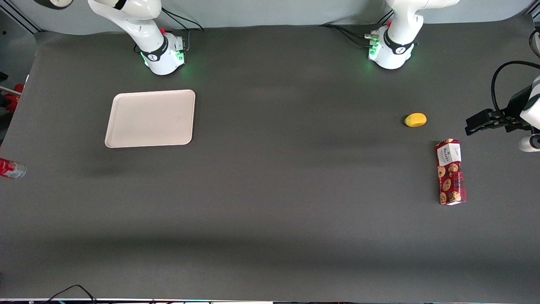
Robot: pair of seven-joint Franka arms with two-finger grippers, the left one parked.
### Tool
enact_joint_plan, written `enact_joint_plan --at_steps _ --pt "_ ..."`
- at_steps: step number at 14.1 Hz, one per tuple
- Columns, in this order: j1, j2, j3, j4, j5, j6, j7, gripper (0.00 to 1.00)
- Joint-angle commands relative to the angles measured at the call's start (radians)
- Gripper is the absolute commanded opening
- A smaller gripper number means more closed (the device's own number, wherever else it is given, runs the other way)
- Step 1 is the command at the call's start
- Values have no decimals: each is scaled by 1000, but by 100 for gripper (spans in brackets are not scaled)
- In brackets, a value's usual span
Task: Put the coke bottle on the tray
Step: 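Lift the bottle and carry it toward the white tray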
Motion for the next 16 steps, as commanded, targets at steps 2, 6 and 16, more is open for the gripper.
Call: enact_joint_plan --at_steps 2,6,16 --pt "20 -82 15 -158 -29 -10 31 0" --pt "24 -322 84 -561 -118 189 87 0" --pt "16 -626 186 -1240 -195 634 333 0"
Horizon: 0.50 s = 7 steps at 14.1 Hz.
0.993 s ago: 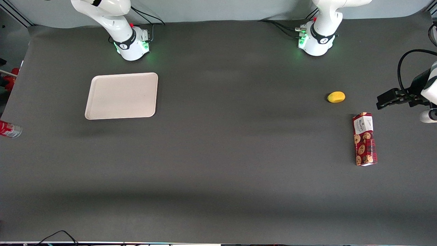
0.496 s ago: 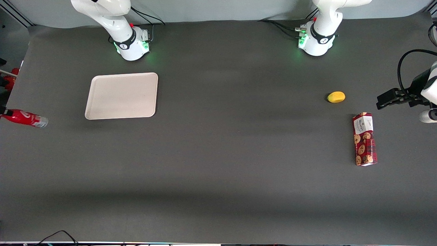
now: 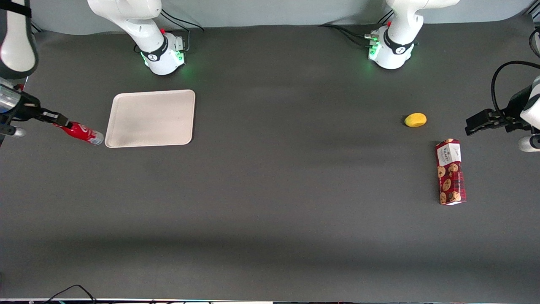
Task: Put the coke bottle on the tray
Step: 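Lift the bottle and carry it toward the white tray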
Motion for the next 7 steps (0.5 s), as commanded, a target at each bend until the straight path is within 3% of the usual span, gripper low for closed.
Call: enact_joint_plan --at_steps 1,3,7 --pt "-3 -58 23 -138 -36 118 65 0" --pt "-5 -49 36 -200 -72 195 67 0" --pt "-8 -38 36 -220 -125 196 65 0"
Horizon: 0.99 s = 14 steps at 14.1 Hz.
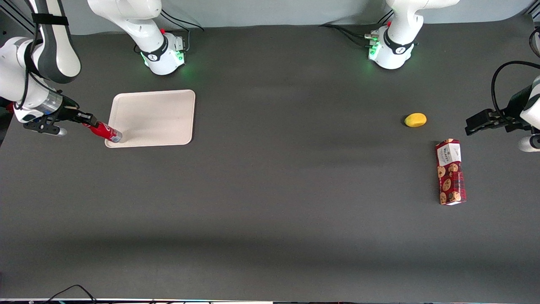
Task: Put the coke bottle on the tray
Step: 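Lower the bottle onto the tray's edge and open the right gripper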
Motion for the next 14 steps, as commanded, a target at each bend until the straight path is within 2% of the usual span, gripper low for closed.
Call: enact_joint_plan --at_steps 1,6,10,11,12,13,14 --pt "-7 -22 7 -24 -69 9 29 0" --pt "-24 -3 -2 -57 -80 60 28 0" --pt "-27 23 -3 -52 -118 65 28 0" --pt "-27 35 -3 -46 -118 65 28 25" --pt "-27 44 -3 -38 -118 63 28 65" --pt "-25 46 -3 -24 -116 57 34 78" --pt "-24 46 -3 -14 -116 48 36 100"
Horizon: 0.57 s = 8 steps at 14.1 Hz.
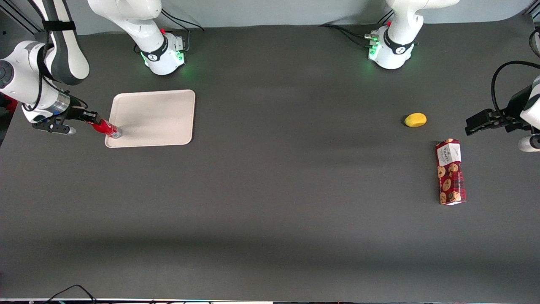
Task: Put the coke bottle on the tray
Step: 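Lower the bottle onto the tray's edge and open the right gripper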
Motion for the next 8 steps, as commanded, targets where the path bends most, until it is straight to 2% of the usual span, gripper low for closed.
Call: enact_joint_plan --at_steps 1,4,6,8 --pt "-1 20 1 57 -28 -30 35 100" --pt "14 29 18 249 -25 -270 30 100" --pt "16 41 68 429 -20 -450 27 100" --pt "16 54 137 571 -20 -557 33 100"
